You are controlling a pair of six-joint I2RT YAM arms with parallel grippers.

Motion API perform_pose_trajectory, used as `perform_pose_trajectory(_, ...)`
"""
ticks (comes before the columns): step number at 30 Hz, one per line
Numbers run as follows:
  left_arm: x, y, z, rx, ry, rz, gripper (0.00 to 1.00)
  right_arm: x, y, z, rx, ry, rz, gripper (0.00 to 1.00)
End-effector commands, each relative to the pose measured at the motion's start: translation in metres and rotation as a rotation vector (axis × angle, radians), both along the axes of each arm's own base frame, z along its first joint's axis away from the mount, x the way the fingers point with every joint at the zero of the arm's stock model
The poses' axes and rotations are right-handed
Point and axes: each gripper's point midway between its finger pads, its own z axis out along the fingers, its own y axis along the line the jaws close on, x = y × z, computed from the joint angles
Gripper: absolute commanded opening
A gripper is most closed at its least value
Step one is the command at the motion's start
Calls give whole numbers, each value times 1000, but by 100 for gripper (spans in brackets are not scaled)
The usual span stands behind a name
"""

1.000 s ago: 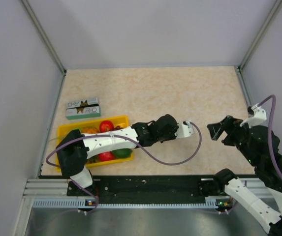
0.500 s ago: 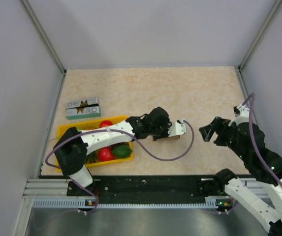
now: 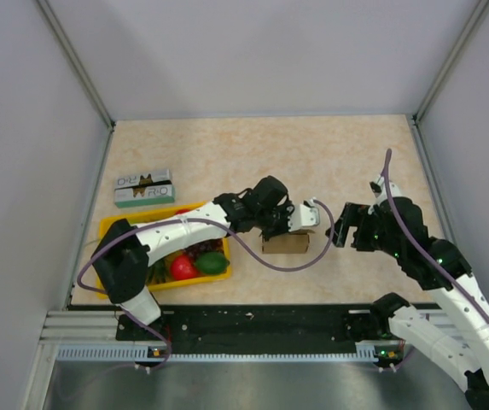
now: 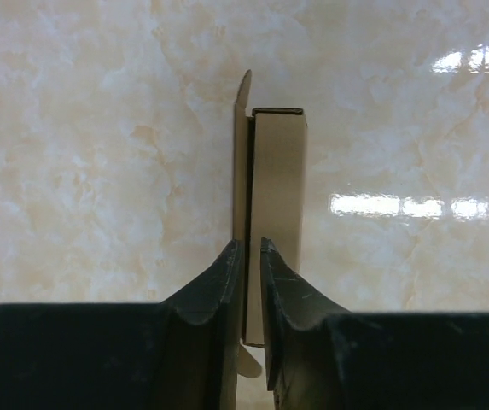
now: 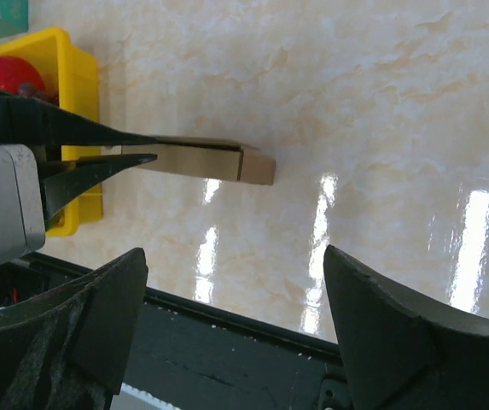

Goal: Fold the paper box

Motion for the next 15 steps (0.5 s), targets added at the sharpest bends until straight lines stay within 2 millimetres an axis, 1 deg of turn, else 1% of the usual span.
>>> perform_pose_trajectory(1,13,-10,20,-57,-14,40,22,3,4,17,30,-66,25,84)
perform_pose_trajectory(2,14,-10,22,-62,-15,43,26,3,4,16,25,-69,28,84)
perform_pose_trajectory(3,17,-9,24,-63,-22,59,27,4,4,15,25,-69,26,84)
perform_pose_trajectory(4,18,-8,33,-84,-26,74,31,4,4,14,22,-69,28,84)
perform_pose_trajectory(5,20,-8,40,-100,-31,82,38,3,3,11,7,-63,35,84)
perform_pose_trajectory(7,20,-5,57,-148,-17,103,42,4,2,8,-11,-60,46,84)
perform_pose_trajectory(8,18,-2,78,-206,-35,110,43,3,1,7,-32,-61,59,84)
perform_pose_trajectory(10,15,4,102,-299,-32,121,44,4,1,4,-51,-55,72,84)
perform_pose_trajectory(11,14,10,124,-378,-68,134,45,4,0,3,-66,-60,84,84)
perform_pose_trajectory(12,12,15,134,-409,-71,142,46,5,1,1,-77,-54,91,84)
perform_pose_trajectory(13,2,21,151,-459,-58,134,46,6,0,-1,-87,-51,95,84)
perform_pose_trajectory(14,-1,25,147,-466,-51,143,46,7,1,-4,-98,-47,102,84)
perform_pose_trajectory(15,2,24,157,-514,-82,153,46,8,1,-4,-103,-46,103,84)
